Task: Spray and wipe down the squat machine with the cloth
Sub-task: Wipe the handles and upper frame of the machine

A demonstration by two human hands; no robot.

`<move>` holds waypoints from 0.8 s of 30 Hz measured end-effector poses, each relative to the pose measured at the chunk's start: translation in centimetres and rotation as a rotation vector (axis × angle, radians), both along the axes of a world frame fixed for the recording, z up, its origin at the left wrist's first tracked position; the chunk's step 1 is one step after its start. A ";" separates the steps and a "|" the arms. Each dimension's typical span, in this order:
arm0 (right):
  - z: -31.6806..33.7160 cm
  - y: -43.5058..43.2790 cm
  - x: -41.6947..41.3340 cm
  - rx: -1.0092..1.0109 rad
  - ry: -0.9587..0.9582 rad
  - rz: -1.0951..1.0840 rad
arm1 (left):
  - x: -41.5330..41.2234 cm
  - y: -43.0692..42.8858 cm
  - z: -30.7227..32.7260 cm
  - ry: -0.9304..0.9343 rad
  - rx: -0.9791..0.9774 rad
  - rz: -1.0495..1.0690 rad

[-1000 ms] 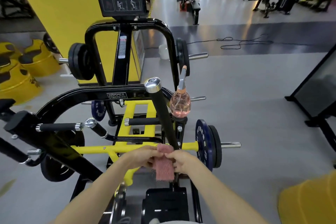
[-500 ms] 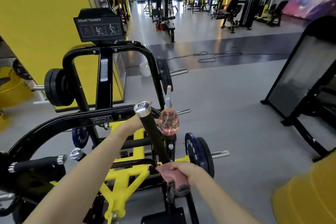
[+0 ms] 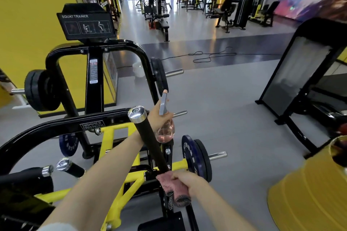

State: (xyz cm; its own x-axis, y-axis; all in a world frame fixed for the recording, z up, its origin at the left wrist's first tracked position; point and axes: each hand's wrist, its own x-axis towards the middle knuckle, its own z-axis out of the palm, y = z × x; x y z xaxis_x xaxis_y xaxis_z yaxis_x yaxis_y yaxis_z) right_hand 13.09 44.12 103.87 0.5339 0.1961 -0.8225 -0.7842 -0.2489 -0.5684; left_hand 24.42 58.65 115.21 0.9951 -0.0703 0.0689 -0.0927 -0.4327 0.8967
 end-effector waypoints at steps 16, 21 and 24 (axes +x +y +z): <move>-0.5 10.6 -2.3 0.208 -0.033 0.229 | -10.1 10.8 -2.4 0.119 0.064 0.293; -1.9 13.9 -3.1 0.214 -0.007 0.239 | -12.1 11.5 -5.3 0.282 0.173 0.249; -2.3 13.7 -3.8 0.225 0.114 0.208 | -11.7 12.0 -6.6 0.346 0.214 0.185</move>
State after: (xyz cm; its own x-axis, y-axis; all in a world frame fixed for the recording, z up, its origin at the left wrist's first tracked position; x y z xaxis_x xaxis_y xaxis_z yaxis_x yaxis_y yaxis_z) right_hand 9.25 57.85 101.56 0.3699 0.4754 -0.7982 -0.7915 -0.2886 -0.5387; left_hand 12.76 70.61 108.56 0.9541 0.1351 -0.2673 0.2939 -0.5931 0.7496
